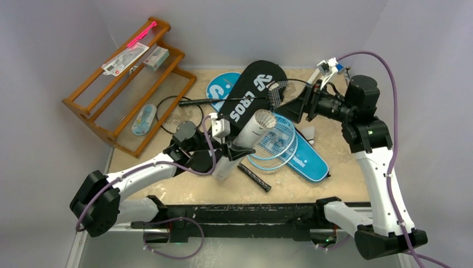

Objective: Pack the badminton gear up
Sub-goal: Place the shuttlecock at the shuttle tube, then pick up the shuttlecock at the center of the board.

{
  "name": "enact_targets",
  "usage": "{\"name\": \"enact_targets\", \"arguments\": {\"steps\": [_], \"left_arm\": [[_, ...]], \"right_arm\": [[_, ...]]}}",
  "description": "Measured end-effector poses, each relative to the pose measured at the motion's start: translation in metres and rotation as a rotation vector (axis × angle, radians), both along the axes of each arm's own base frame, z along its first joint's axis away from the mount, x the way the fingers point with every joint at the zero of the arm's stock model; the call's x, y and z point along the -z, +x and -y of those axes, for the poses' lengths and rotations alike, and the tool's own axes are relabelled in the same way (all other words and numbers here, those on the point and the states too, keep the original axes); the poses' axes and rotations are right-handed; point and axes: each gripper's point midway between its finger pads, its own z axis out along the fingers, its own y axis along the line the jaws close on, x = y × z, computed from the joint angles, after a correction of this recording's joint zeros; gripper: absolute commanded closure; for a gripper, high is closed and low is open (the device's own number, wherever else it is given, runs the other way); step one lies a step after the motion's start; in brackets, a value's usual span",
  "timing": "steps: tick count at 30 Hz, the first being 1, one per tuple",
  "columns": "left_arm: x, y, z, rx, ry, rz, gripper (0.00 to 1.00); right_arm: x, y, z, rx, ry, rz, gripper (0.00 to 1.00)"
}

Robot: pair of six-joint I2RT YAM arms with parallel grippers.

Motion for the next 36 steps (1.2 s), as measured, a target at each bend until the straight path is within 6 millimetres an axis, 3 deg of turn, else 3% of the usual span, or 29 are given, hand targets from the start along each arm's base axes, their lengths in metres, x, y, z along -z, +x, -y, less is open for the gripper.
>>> {"name": "enact_targets", "arguments": {"steps": [9, 13, 16, 18, 24, 28, 31, 36], "left_arm": [[0.006, 0.004, -0.010, -0.081, -0.088, 0.031, 0.45], [0.005, 0.006, -0.014, -0.110, -0.107, 0.043, 0.45], [0.004, 0.003, -0.021, -0.132, -0.122, 0.052, 0.45], [0.004, 0.002, -0.025, -0.145, -0.132, 0.061, 0.45], [0.003, -0.003, -0.034, -0.166, -0.147, 0.079, 0.45], [0.003, -0.006, -0.036, -0.167, -0.145, 0.085, 0.45], [0.003, -0.006, -0.037, -0.167, -0.144, 0.084, 0.45], [0.004, -0.006, -0.037, -0.166, -0.139, 0.088, 0.45]], "right_arm": [[0.001, -0.001, -0.001, -0.005, 0.009, -0.031, 0.16], [0.019, 0.024, 0.018, 0.183, -0.058, -0.075, 0.20], [0.050, 0.055, 0.049, 0.428, -0.148, -0.138, 0.15], [0.084, 0.070, 0.072, 0.587, -0.211, -0.211, 0.13], [0.192, 0.087, 0.121, 0.871, -0.437, -0.463, 0.11], [0.229, 0.094, 0.132, 0.891, -0.539, -0.513, 0.11], [0.243, 0.098, 0.141, 0.921, -0.579, -0.531, 0.10], [0.261, 0.108, 0.180, 1.103, -0.625, -0.645, 0.03]]}}
